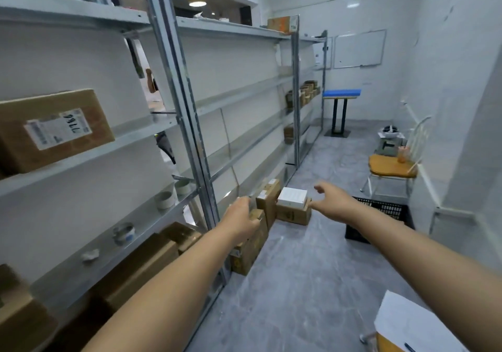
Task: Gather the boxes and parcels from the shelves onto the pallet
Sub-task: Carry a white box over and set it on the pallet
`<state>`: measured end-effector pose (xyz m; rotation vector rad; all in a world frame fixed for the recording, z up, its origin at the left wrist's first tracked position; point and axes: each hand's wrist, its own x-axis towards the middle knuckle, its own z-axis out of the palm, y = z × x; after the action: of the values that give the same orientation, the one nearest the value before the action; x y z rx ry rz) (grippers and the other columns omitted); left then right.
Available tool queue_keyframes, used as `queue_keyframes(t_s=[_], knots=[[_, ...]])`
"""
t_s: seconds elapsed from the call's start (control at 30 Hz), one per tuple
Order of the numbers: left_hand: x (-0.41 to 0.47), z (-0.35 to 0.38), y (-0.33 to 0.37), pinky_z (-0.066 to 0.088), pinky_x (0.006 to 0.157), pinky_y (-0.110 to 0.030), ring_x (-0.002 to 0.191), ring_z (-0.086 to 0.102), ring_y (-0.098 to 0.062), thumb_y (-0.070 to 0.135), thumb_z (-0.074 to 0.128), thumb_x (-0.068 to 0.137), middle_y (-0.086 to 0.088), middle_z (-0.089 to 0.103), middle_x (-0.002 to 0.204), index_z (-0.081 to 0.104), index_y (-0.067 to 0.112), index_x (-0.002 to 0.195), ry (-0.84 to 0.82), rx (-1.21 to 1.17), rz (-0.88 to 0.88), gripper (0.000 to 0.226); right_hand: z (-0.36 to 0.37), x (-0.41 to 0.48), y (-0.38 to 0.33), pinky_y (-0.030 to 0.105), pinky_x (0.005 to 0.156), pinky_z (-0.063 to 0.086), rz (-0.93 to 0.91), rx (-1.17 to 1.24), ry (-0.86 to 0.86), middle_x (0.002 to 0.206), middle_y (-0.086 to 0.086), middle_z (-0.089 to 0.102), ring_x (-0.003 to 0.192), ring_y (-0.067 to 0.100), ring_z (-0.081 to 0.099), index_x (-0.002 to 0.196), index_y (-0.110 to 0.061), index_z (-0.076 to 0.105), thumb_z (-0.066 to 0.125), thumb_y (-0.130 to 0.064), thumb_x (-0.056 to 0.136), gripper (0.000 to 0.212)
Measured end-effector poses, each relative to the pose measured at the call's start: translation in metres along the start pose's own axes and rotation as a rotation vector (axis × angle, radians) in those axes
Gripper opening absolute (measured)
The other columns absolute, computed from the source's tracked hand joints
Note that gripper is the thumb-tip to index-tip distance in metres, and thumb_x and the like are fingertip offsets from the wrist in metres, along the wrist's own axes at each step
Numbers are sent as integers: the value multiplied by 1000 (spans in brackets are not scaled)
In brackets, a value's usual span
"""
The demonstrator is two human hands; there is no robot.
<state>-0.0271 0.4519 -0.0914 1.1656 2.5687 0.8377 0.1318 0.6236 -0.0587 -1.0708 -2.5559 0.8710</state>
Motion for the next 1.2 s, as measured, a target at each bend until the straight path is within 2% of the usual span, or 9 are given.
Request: queue_keyframes(t_s=[0.2, 0.47, 0.57, 0.63, 0.73, 0.83, 0.97, 1.07, 1.2], knots=[[122, -3, -8, 42, 104, -41, 128, 46, -26, 26, 64, 87, -6, 46, 140, 37, 16, 140, -25, -9, 92, 60, 10, 97, -4, 35, 109, 34, 61, 2, 20, 151, 12, 39, 137, 27, 40, 146, -7, 35, 62, -21, 92, 63], [262, 10, -34, 45, 98, -40, 122, 49, -26, 22, 65, 86, -9, 49, 135, 44, 11, 129, -99, 45, 170, 49, 17, 220, 0, 33, 109, 32, 142, 51, 45, 150, 11, 39, 138, 25, 38, 146, -5, 35, 64, -21, 91, 64], [302, 27, -36, 42, 100, -34, 127, 45, -24, 23, 64, 87, -7, 44, 142, 39, 13, 137, -147, 36, 190, 57, 23, 257, 11, 33, 109, 32, 168, 49, 44, 150, 11, 38, 137, 25, 39, 146, -6, 35, 64, -22, 91, 65], [330, 39, -35, 39, 94, -28, 128, 45, -23, 25, 63, 89, -5, 41, 144, 35, 14, 143, -187, 23, 206, 61, 26, 285, 22, 33, 108, 34, 200, 65, 63, 150, 11, 39, 136, 26, 40, 146, -6, 35, 64, -22, 91, 64], [377, 56, -27, 40, 95, -29, 127, 45, -23, 25, 63, 90, -5, 42, 144, 34, 14, 143, -183, 34, 226, 61, 30, 332, 44, 34, 109, 33, 218, 78, 55, 151, 11, 39, 137, 26, 39, 147, -7, 35, 63, -21, 91, 64], [427, 73, -16, 42, 102, -37, 128, 45, -25, 27, 64, 89, -6, 44, 143, 37, 14, 140, -176, 86, 220, 59, 26, 388, 67, 35, 109, 32, 200, 85, 38, 152, 10, 37, 138, 26, 38, 148, -8, 34, 62, -22, 92, 64], [502, 95, 0, 42, 100, -38, 125, 47, -27, 25, 63, 88, -8, 46, 138, 41, 11, 135, -159, 126, 187, 55, 14, 475, 96, 32, 101, 37, 186, 148, 30, 154, 10, 34, 136, 27, 40, 149, -8, 32, 59, -21, 93, 64], [559, 108, 14, 38, 104, -37, 130, 43, -24, 27, 62, 88, -5, 43, 144, 37, 15, 140, -124, 111, 131, 59, 9, 533, 115, 34, 106, 34, 163, 178, -12, 153, 9, 34, 138, 26, 37, 148, -9, 32, 59, -22, 92, 63], [627, 133, 26, 40, 99, -36, 126, 46, -23, 30, 60, 89, -5, 45, 141, 39, 17, 137, -90, 84, 96, 54, -1, 601, 141, 36, 109, 32, 142, 169, -48, 154, 9, 33, 140, 26, 34, 148, -10, 31, 57, -23, 93, 62]])
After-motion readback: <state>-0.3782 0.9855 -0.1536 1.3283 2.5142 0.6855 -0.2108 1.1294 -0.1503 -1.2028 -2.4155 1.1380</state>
